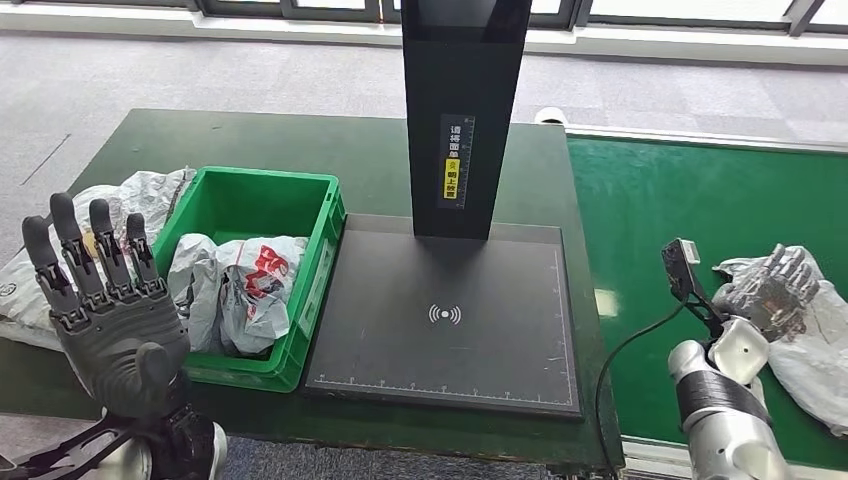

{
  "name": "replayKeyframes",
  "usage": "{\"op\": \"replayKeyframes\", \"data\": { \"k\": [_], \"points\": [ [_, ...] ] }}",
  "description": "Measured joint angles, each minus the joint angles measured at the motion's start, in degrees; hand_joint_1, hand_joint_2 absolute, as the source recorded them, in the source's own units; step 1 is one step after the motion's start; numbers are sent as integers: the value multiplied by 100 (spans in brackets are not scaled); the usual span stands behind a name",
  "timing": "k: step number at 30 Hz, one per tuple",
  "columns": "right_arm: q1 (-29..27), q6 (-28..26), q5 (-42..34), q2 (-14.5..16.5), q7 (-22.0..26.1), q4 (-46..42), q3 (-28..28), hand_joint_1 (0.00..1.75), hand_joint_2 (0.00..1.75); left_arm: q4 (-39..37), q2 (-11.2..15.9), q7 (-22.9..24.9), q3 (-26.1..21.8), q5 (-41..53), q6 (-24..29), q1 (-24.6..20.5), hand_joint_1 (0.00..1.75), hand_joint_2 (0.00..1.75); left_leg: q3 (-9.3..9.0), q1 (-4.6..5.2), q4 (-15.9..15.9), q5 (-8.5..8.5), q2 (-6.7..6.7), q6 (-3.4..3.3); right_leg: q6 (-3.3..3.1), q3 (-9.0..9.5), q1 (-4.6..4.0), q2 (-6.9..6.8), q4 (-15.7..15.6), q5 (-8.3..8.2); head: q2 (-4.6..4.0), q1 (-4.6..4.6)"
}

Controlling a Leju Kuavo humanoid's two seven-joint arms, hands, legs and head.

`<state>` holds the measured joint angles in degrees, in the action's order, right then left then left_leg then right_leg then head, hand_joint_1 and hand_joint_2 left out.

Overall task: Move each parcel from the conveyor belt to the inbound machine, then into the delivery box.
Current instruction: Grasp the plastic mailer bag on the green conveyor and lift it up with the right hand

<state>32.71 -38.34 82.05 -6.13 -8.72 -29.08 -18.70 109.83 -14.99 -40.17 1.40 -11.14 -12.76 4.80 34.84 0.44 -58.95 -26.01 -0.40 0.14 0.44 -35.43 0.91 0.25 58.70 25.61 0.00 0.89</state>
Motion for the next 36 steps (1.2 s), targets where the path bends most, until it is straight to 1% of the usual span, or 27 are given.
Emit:
{"op": "replayKeyframes", "data": {
  "k": [2,6,11,13,17,20,22,29,36],
  "points": [
    [-91,-100,-87,2,122,-124,-151,0,175,8,0,1,0,41,55,18,0,175,1,0,0,-2,-5,-3,1,1,0,-5,0,0,0,1],
    [-293,-162,113,4,-54,-571,-464,0,175,11,1,5,3,112,139,40,0,175,3,0,0,-4,-14,-6,1,2,-1,-12,0,2,0,-1],
    [-430,-166,157,3,-81,-851,-664,0,175,11,2,8,8,121,151,41,0,175,1,0,0,-4,-2,-5,1,0,0,-2,0,2,0,-1],
    [-448,-166,276,-1,-210,-896,-700,0,175,11,2,10,11,131,170,42,0,175,0,0,0,-4,-1,-5,1,1,-1,-2,-1,1,0,-1],
    [-426,-147,656,-102,-706,-839,-759,0,175,9,5,16,17,181,217,42,0,175,0,1,0,-4,-2,-6,1,2,1,-4,-1,1,0,-1],
    [-372,6,725,-254,-1045,-624,-777,0,175,8,9,28,17,198,218,40,0,175,0,1,0,-4,-2,-6,2,2,2,-3,-1,1,0,-1],
    [-363,162,726,-337,-1189,-486,-801,0,175,7,12,40,17,202,217,36,0,175,1,3,0,-4,-2,-7,2,2,3,-3,-1,1,0,-1],
    [-352,529,730,-454,-1420,-187,-897,0,175,0,29,90,17,298,216,30,0,175,0,4,0,-5,-2,-7,2,1,3,-3,-1,1,0,-1],
    [-352,1077,723,-555,-1590,20,-1047,0,175,-13,37,113,14,348,210,42,0,175,1,4,0,-5,-2,-7,2,1,4,-3,0,1,0,-1]
  ]
}}
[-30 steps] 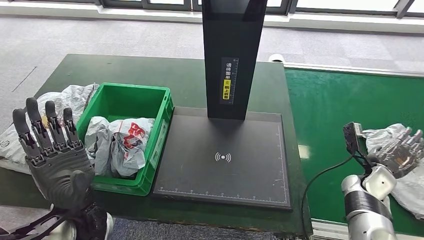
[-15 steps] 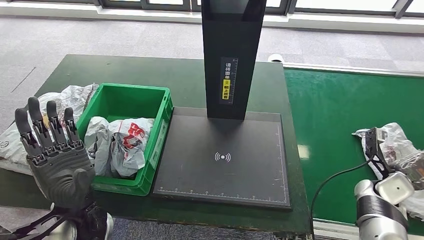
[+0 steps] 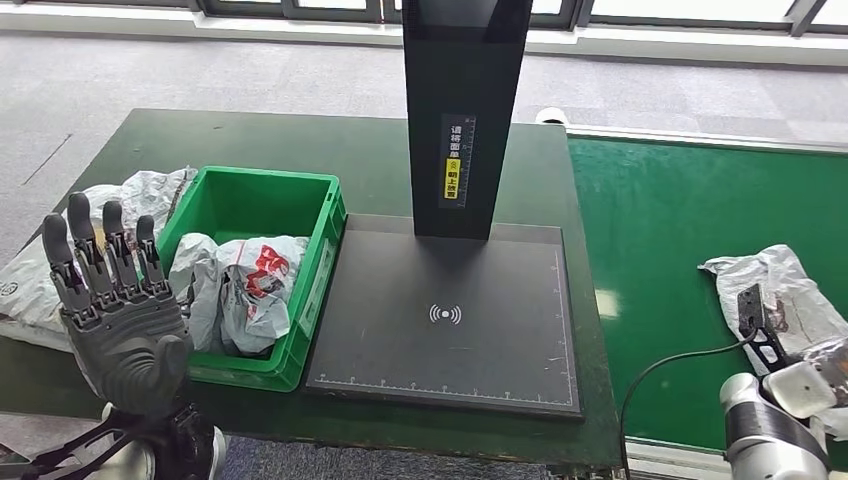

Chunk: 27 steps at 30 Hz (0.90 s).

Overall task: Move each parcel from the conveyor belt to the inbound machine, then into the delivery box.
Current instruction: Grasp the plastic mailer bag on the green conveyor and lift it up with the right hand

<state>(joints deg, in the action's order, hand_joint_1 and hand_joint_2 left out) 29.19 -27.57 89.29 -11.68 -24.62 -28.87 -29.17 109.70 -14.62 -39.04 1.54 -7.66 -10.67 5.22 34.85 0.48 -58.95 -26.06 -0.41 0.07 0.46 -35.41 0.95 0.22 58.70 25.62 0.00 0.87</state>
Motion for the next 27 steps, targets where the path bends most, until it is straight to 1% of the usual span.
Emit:
{"op": "replayKeyframes", "data": {
  "k": [7,11,13,20,27],
  "points": [
    [9,292,-113,-31,201,159,-134,0,175,-2,7,3,-1,46,-16,0,0,175,0,1,0,0,0,0,0,1,0,-1,0,0,0,0],
    [37,494,-412,-29,592,247,-313,0,175,-5,15,3,-1,70,-53,0,0,175,0,1,0,0,-1,0,0,1,0,-1,0,0,0,0],
    [54,550,-485,-27,693,286,-402,0,175,-13,17,3,-1,82,-60,0,0,175,1,0,0,0,-1,0,0,1,0,-1,0,0,0,0],
    [68,743,-604,-20,801,368,-603,0,175,-20,17,3,-4,149,-52,2,0,175,1,0,0,0,-1,-1,0,1,0,-1,0,0,0,0],
    [39,1171,-689,-19,872,427,-717,0,175,-26,17,12,-9,157,-104,-1,0,175,0,0,0,0,-1,-1,0,1,0,-1,0,0,0,0]
  ]
}}
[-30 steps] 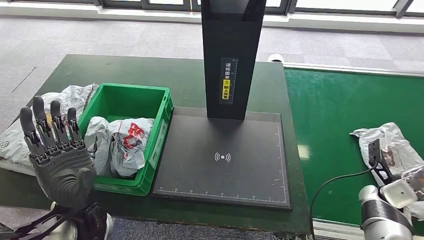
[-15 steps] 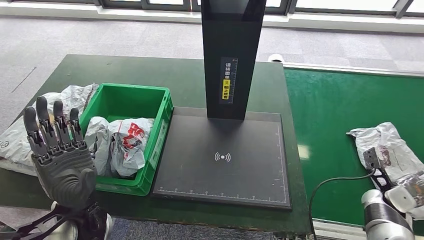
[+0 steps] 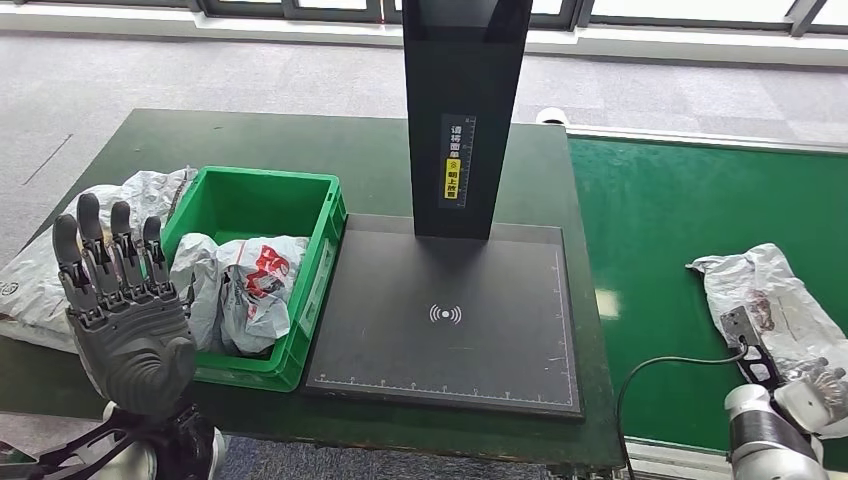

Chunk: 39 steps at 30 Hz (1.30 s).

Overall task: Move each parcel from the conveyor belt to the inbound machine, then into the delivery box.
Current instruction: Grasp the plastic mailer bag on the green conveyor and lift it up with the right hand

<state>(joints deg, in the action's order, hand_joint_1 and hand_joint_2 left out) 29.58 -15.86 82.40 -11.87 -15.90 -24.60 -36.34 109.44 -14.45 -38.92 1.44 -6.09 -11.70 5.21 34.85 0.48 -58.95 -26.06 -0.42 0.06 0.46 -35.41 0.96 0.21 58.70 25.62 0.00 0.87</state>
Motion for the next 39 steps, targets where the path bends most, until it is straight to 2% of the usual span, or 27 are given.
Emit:
{"op": "replayKeyframes", "data": {
  "k": [15,21,22,25,26,39],
  "points": [
    [-127,159,-17,7,15,12,-86,0,175,-13,0,43,0,25,-53,-1,0,175,0,0,0,0,0,0,0,0,0,0,0,0,0,0],
    [-130,488,4,6,-37,20,-94,0,175,-22,-1,61,0,47,-101,-1,0,175,-1,0,0,0,0,0,0,0,0,0,0,0,0,0],
    [-129,545,22,5,-66,27,-95,38,175,-30,-3,65,0,60,-113,-1,0,175,-1,0,0,0,0,0,0,0,0,0,0,0,0,0],
    [-119,627,90,4,-165,52,-95,168,175,-69,-16,69,0,119,-147,-1,0,175,-1,0,0,0,0,0,0,1,0,0,0,0,0,0],
    [-110,623,109,4,-195,61,-95,175,175,-84,-22,69,0,134,-160,-1,0,175,-1,0,0,0,0,0,0,1,0,0,0,0,0,0],
    [-134,429,57,-11,-57,83,-104,175,175,-167,-59,123,-4,185,-312,-21,0,175,-4,-1,-1,0,1,0,0,2,-1,1,-1,0,0,1]
  ]
}}
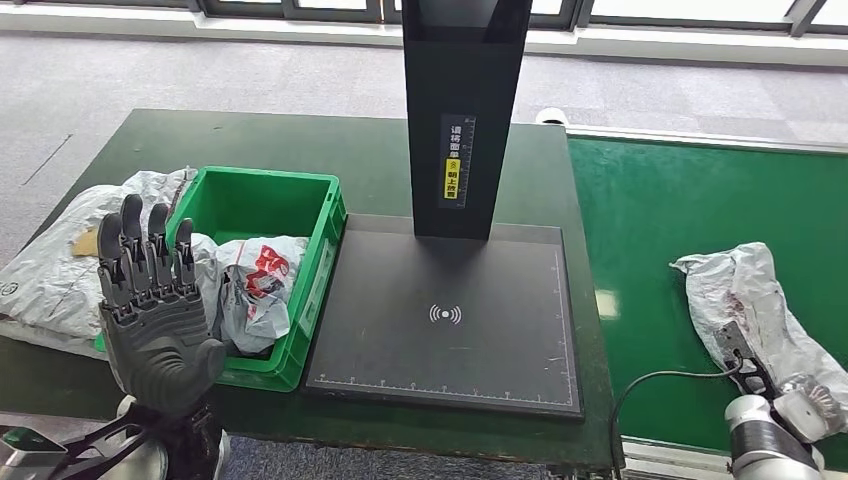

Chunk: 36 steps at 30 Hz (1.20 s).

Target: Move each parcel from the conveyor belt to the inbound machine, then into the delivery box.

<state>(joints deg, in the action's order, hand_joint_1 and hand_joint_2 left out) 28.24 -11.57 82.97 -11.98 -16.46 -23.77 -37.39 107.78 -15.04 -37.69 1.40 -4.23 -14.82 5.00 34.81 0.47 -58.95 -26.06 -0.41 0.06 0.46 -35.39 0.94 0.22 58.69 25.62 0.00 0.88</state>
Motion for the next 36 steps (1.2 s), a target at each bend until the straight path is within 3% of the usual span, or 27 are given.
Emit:
{"op": "replayKeyframes", "data": {
  "k": [10,14,20,27,36],
  "points": [
    [-43,-156,-67,14,174,-69,-1,175,175,5,-3,70,-2,4,-3,-3,0,175,0,1,0,0,-2,-1,0,7,1,-3,0,0,0,-1],
    [-100,-561,-521,173,1003,-428,-1,175,175,78,-32,110,-7,38,42,30,0,175,5,1,1,0,0,-1,1,7,2,0,1,-1,0,-1],
    [-417,-415,-1808,918,2331,-2118,109,175,175,173,-93,78,-15,145,54,85,0,175,1,-3,4,3,-12,1,-1,8,-3,-11,3,1,0,-1],
    [-940,96,-3342,1673,3392,-4149,1195,175,175,110,-108,32,-18,167,46,43,0,175,-3,-7,6,5,2,4,-3,3,-7,4,4,3,0,1],
    [-1472,426,-4061,2077,3712,-5740,2948,175,175,-138,-99,-32,-18,228,65,-114,0,175,-4,-6,6,7,1,6,-4,4,-6,4,4,2,0,2]
  ]
}}
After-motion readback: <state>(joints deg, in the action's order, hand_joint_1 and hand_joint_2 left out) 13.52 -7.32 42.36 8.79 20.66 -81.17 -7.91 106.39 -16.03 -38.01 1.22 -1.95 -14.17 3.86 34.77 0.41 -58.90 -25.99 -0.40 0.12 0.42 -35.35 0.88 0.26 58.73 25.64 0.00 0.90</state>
